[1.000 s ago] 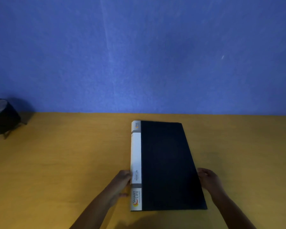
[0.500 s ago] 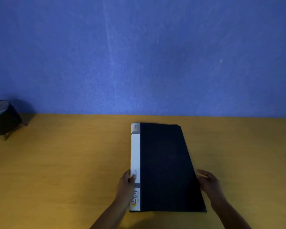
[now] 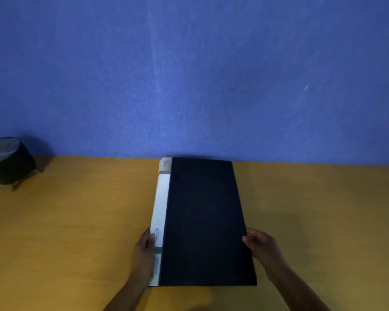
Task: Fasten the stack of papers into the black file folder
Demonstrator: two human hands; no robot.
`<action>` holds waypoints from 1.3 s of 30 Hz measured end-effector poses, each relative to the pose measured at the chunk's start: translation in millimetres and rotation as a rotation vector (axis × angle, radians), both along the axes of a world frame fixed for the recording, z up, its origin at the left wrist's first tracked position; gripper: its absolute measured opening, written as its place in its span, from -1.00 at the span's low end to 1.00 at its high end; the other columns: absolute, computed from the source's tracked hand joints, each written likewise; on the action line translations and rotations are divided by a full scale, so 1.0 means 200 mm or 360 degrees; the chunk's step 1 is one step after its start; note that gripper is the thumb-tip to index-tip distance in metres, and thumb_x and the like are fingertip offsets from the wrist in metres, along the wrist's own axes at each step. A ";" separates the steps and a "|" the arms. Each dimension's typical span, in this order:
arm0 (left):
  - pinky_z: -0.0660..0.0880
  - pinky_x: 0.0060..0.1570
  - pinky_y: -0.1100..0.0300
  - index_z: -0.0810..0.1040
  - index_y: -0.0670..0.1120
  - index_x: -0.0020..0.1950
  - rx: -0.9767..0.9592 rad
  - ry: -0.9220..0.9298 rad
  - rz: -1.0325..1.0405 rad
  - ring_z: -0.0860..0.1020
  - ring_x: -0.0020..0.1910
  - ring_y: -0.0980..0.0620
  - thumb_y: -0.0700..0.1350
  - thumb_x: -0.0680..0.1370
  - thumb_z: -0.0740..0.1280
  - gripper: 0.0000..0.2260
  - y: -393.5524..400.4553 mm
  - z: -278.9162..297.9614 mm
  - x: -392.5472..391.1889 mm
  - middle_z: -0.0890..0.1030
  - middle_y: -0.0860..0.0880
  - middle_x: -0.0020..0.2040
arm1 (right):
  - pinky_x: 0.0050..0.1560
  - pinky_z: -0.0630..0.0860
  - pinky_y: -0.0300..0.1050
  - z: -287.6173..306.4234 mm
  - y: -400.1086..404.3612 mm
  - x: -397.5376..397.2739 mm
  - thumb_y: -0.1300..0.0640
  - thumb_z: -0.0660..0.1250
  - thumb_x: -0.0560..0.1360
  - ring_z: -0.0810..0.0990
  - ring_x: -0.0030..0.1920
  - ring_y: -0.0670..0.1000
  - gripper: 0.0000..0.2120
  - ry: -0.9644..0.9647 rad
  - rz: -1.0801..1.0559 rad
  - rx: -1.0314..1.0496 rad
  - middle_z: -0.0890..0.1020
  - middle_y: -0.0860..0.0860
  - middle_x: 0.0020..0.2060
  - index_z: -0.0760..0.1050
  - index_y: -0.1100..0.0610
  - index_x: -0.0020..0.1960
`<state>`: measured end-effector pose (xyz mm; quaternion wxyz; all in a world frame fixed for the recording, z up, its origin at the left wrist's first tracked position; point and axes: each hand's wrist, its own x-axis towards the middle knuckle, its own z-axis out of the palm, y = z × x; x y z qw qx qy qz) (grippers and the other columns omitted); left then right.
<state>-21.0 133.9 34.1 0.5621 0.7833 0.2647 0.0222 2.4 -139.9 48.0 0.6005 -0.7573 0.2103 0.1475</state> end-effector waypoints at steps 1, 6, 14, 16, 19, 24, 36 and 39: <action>0.42 -0.54 0.50 0.35 -0.20 0.37 0.0016 -0.0007 0.0036 0.46 -0.32 0.03 -0.18 0.62 0.11 -0.68 0.05 0.00 0.00 0.54 -0.09 -0.14 | -0.12 0.56 -0.16 0.00 0.05 0.02 0.27 0.25 0.54 0.62 -0.06 -0.02 -0.73 -0.0012 0.0041 0.0006 0.65 0.04 -0.09 0.53 0.16 0.21; 0.47 0.06 0.10 0.39 -0.25 0.33 0.0109 0.0003 0.0149 0.51 0.00 -0.22 -0.22 0.62 0.11 -0.70 0.34 0.03 -0.01 0.54 -0.28 0.15 | -0.31 0.46 -0.45 -0.02 0.31 0.09 0.34 0.19 0.54 0.56 -0.10 -0.23 -0.65 0.0081 0.0320 -0.0004 0.61 -0.09 -0.08 0.47 0.09 0.26; 0.43 -0.05 -0.05 0.44 -0.22 0.24 0.0224 0.0156 0.0147 0.55 -0.12 -0.22 -0.16 0.62 0.10 -0.73 0.72 -0.03 0.00 0.57 -0.23 -0.07 | -0.36 0.47 -0.48 -0.09 0.69 0.16 0.41 0.17 0.51 0.60 -0.13 -0.12 -0.63 0.0113 0.0578 -0.0034 0.63 0.04 -0.01 0.47 0.18 0.26; 0.45 -0.06 -0.07 0.47 -0.19 0.16 0.0296 0.0179 0.0108 0.55 -0.14 -0.22 -0.16 0.62 0.09 -0.77 0.78 -0.04 0.01 0.58 -0.24 -0.11 | -0.41 0.44 -0.50 -0.11 0.75 0.18 0.43 0.16 0.50 0.56 -0.21 -0.19 -0.62 0.0114 0.0604 -0.0054 0.62 0.06 -0.01 0.47 0.19 0.26; 0.47 -0.15 -0.07 0.44 -0.10 -0.02 0.0522 0.0199 0.0039 0.55 -0.24 -0.23 -0.19 0.62 0.09 -0.85 0.83 -0.05 0.06 0.58 -0.28 -0.19 | -0.32 0.49 -0.47 -0.11 0.82 0.23 0.42 0.17 0.50 0.59 -0.14 -0.13 -0.60 0.0145 0.0617 -0.0072 0.60 0.11 0.11 0.43 0.21 0.29; 0.48 -0.06 -0.10 0.48 -0.24 0.16 0.0804 0.0307 -0.0014 0.55 -0.15 -0.31 -0.16 0.62 0.08 -0.74 0.90 -0.12 0.18 0.59 -0.37 -0.14 | 0.21 0.52 -0.08 -0.09 0.90 0.33 0.37 0.19 0.50 0.54 0.20 0.08 -0.60 0.0143 0.0698 -0.0249 0.54 0.14 0.25 0.40 0.22 0.32; 0.35 0.14 -0.15 0.41 -0.16 0.31 0.1054 0.0606 -0.0032 0.41 0.09 -0.36 -0.11 0.62 0.07 -0.69 1.00 -0.15 0.29 0.46 -0.40 0.10 | 0.02 0.47 -0.07 -0.09 0.89 0.41 0.23 0.18 0.53 0.58 0.09 0.17 -0.80 -0.0099 0.1124 -0.0745 0.62 0.23 -0.03 0.54 0.32 -0.01; 0.33 0.17 -0.21 0.38 -0.16 0.32 0.1075 0.0544 0.0048 0.36 0.15 -0.37 -0.13 0.61 0.10 -0.69 0.95 -0.12 0.28 0.40 -0.39 0.18 | 0.18 0.41 -0.11 -0.11 0.80 0.36 0.16 0.21 0.54 0.46 0.26 0.11 -0.63 -0.0096 0.1133 -0.0787 0.47 0.16 0.23 0.36 0.21 0.32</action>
